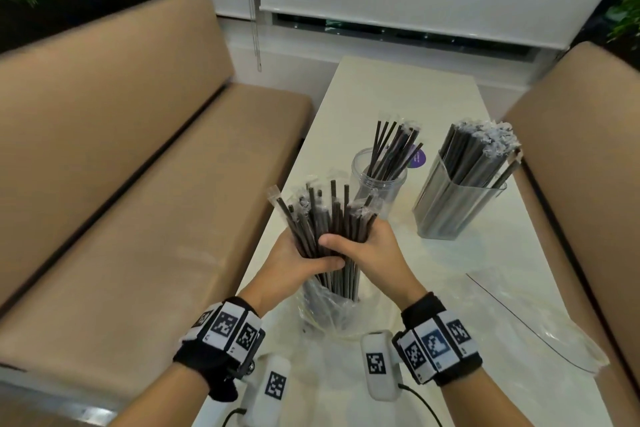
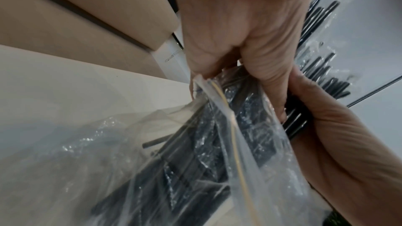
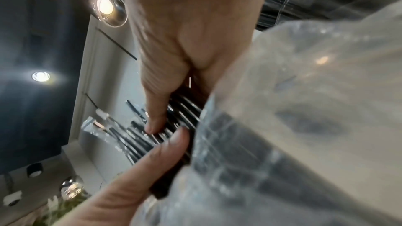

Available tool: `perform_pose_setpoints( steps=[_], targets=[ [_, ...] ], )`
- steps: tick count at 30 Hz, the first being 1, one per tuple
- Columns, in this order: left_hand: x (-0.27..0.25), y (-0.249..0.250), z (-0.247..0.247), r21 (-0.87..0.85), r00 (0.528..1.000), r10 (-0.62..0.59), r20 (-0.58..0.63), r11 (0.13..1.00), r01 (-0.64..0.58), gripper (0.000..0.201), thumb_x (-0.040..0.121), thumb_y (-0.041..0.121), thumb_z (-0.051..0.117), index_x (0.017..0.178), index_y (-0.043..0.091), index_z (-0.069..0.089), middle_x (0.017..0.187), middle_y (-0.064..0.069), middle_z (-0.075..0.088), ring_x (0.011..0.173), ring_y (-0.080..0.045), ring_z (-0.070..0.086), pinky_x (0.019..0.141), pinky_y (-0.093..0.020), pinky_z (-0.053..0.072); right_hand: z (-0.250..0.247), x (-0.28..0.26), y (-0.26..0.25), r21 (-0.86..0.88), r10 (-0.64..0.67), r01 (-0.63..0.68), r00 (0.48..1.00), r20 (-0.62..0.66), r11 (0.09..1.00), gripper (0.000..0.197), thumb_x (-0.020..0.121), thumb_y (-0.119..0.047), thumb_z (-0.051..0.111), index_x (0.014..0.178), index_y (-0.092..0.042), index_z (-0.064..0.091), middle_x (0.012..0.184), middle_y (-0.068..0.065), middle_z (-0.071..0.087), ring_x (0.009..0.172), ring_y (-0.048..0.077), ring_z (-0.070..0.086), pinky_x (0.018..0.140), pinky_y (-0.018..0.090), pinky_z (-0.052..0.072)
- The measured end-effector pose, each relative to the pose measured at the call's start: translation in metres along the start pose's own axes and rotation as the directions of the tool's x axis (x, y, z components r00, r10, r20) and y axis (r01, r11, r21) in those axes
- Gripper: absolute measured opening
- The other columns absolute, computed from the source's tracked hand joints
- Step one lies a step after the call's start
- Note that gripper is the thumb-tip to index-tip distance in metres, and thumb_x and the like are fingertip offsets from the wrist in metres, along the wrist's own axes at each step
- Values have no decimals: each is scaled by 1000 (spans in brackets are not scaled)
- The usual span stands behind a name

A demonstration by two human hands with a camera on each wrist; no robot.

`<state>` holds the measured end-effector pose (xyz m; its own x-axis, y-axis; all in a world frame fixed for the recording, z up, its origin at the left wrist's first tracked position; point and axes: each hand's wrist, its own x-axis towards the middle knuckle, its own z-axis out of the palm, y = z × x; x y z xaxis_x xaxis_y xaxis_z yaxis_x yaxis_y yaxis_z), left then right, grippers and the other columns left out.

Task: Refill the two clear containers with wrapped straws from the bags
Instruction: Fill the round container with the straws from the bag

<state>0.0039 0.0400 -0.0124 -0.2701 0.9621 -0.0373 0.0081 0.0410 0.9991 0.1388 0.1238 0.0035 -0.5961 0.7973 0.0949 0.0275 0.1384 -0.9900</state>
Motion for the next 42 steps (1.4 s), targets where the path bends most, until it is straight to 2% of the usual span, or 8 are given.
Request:
perform_pose_setpoints(
  steps=[4,9,13,21,24,30,37,42],
  targets=[
    [-1,-1,-4,-11,1000,3,-10,1000,-3,49,78,0,79,109,34,63,99,22,76,97,6,69,79,-9,54,-13,3,-4,20,-11,12,998,-56,1000,12,90,-7,68,100,-12,73,91,-6,78,92,9,73,79,20,56],
    [7,1,-8,-24,1000,8,-17,1000,-8,38,79,-1,78,115,7,66,109,-4,76,102,-9,72,86,-21,57,-26,13,-25,14,-64,66,990,-124,998,16,95,-7,60,90,1,72,87,7,76,85,18,73,84,33,58],
    [12,4,-9,-38,999,-13,-30,999,12,27,81,2,77,105,9,68,99,1,74,87,0,72,74,-12,55,-35,20,-39,103,-66,82,986,-152,991,11,92,-8,65,83,-10,71,81,5,73,79,21,69,82,43,58],
    [11,7,-4,-39,1000,0,-19,999,-1,36,83,2,75,113,22,70,104,11,78,102,-3,71,83,-14,54,-26,12,-26,-213,76,-64,996,46,975,16,80,-9,79,94,-15,74,85,-9,74,80,-2,70,72,14,54],
    [10,6,-2,-40,999,5,-36,999,-7,33,84,4,75,103,30,71,98,16,78,98,1,72,80,-10,54,-21,9,-21,-229,92,-78,995,48,970,14,79,-8,79,84,-20,74,83,4,77,81,11,73,73,25,60],
    [15,2,-7,-35,996,-25,-88,999,22,41,81,11,79,120,12,67,113,1,75,103,-5,71,88,-19,53,-34,13,-38,-43,-15,11,993,-113,999,11,90,-9,67,96,-2,74,94,7,78,93,16,73,90,34,57],
    [23,3,-5,17,997,-25,-74,1000,26,42,81,14,80,119,10,64,111,-2,74,97,-2,71,76,-7,53,-43,17,-80,-9,-140,141,969,-203,990,25,97,-8,56,81,11,65,73,17,67,68,23,68,67,29,57],
    [22,10,-4,4,999,-15,-47,1000,16,42,80,13,80,119,11,63,111,0,73,95,1,71,75,-7,52,-49,17,-102,18,-134,143,960,-244,990,20,95,-7,58,83,6,67,75,15,70,71,27,70,76,41,61]
  ],
)
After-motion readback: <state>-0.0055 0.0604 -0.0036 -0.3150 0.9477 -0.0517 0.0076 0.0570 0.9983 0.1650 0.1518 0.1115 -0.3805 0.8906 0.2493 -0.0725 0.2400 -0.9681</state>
